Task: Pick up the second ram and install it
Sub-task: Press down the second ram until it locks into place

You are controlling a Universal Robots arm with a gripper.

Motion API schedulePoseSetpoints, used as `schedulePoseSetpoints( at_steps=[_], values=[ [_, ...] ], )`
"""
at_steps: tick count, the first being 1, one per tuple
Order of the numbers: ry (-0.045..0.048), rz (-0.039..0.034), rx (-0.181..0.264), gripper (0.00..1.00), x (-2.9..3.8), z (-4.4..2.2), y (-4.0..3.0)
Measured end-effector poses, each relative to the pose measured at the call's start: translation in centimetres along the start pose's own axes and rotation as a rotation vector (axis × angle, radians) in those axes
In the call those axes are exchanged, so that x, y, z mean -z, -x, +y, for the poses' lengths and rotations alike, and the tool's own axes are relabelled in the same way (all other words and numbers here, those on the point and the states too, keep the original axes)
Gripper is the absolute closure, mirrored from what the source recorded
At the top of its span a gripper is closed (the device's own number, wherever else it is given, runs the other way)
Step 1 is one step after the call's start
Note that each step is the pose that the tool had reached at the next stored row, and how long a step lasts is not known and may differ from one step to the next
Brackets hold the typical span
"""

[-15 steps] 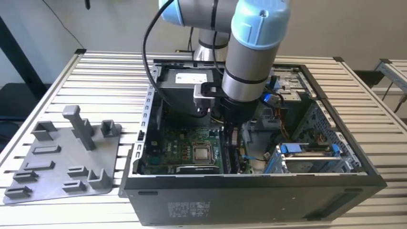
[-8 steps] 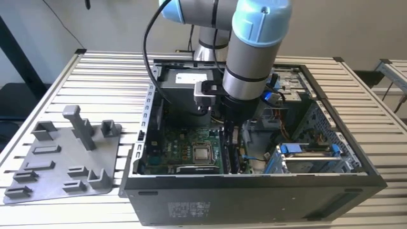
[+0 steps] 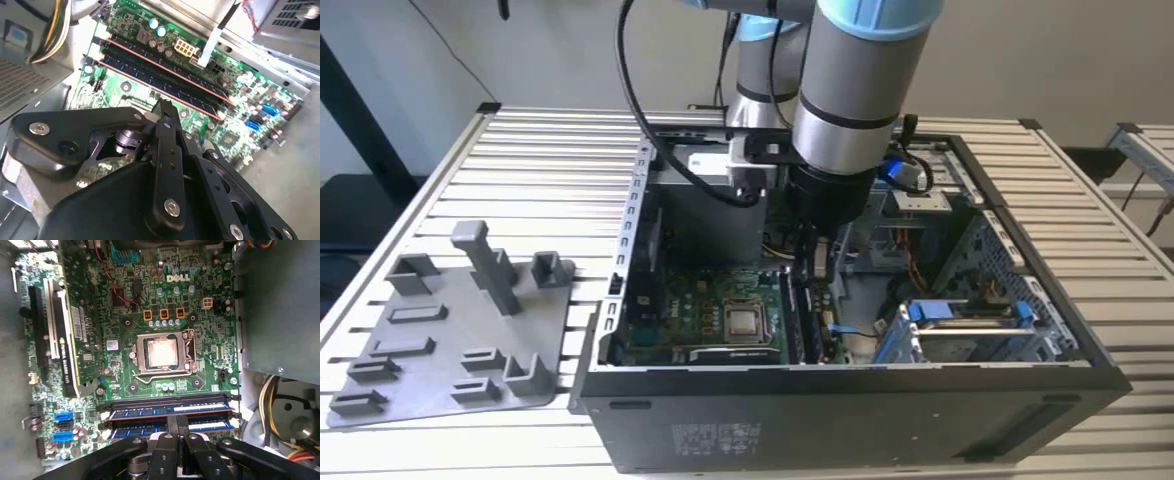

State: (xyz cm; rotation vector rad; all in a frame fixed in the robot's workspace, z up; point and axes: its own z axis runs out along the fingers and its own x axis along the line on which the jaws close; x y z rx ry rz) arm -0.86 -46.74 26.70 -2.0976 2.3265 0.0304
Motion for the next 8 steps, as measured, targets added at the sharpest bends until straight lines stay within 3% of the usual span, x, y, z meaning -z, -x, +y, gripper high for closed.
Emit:
schedulePoseSetpoints(
  at_steps=[8],
  values=[
    [-0.0001,-0.0002,0.0,0.89,1.07,0.01,0.02]
  ],
)
